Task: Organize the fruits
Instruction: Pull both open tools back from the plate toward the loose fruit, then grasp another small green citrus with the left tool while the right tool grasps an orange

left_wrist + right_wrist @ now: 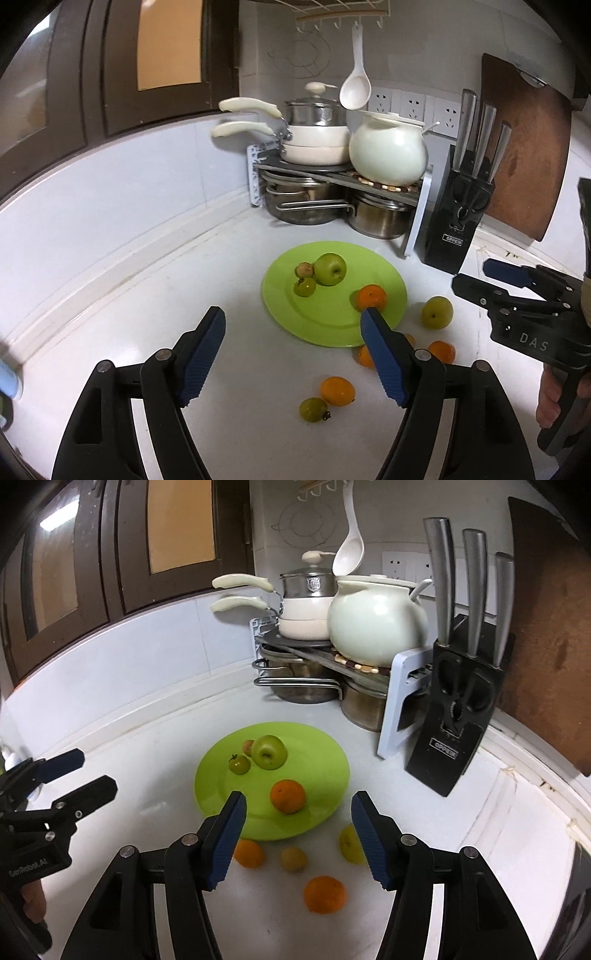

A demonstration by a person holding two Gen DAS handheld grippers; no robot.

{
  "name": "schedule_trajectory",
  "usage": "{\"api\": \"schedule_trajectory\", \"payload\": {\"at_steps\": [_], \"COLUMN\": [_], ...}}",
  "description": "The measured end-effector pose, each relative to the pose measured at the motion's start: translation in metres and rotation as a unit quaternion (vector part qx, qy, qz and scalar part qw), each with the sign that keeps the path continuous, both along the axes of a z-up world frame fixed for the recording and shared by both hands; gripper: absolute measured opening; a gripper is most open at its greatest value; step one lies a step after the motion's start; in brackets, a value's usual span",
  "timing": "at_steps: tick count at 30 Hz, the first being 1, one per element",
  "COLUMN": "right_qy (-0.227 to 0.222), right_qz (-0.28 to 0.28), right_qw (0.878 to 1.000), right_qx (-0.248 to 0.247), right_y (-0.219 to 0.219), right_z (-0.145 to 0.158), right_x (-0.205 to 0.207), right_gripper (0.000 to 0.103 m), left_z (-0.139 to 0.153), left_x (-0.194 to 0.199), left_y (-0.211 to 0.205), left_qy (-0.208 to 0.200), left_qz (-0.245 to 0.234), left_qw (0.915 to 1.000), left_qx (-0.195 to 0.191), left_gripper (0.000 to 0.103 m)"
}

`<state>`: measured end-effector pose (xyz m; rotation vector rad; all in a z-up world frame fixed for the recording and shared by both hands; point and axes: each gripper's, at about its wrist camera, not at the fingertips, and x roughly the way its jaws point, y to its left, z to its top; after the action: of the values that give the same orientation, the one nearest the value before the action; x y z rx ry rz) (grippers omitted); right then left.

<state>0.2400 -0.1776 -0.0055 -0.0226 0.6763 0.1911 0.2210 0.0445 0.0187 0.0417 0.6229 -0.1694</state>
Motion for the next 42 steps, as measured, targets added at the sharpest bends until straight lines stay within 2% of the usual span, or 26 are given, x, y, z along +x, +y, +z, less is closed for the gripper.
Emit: {"api": "schedule_trajectory", "payload": {"at_steps": [6,13,28,33,36,42], "right_qy": [-0.013,0.001,0.087,0.109,0.117,0.135], "right_qz": [-0.027,-0.053,-0.05,-0.049,-0.044,-0.036], "right_qw": [1.0,0.999,0.995,0.992,0.992,0.99], "right_qx": [-0.003,-0.011,-0.022,-0.027,-0.03,-0.026], "right_y": [-0.004,-0.012,-0.016,-0.015,-0.014,-0.013], "right_z": [0.001,-0.014,-0.065,-0.078,-0.084,-0.097], "right_x": [-0.014,-0.024,-0.028,-0.021,-0.016,-0.007], "right_gripper": [0.06,0.06,0.06,0.06,0.06,0.06], "left_z": [-0.003,-0.022,-0.079,-0.095,-0.102,-0.114], "left_x": [-0.014,-0.026,-0.019,-0.009,-0.002,0.008], "left_y": [0.005,0.007,0.0,-0.001,-0.003,-0.007], "left_qy": [-0.013,0.005,0.092,0.118,0.125,0.141], "left_qz": [0.024,0.034,0.015,0.005,0.001,-0.011], "left_qw": [0.9996,0.9993,0.9953,0.9928,0.992,0.9898], "left_qx": [0.006,0.015,0.028,0.016,0.017,0.013], "left_gripper": [0.08,0.08,0.08,0.08,0.077,0.063]}}
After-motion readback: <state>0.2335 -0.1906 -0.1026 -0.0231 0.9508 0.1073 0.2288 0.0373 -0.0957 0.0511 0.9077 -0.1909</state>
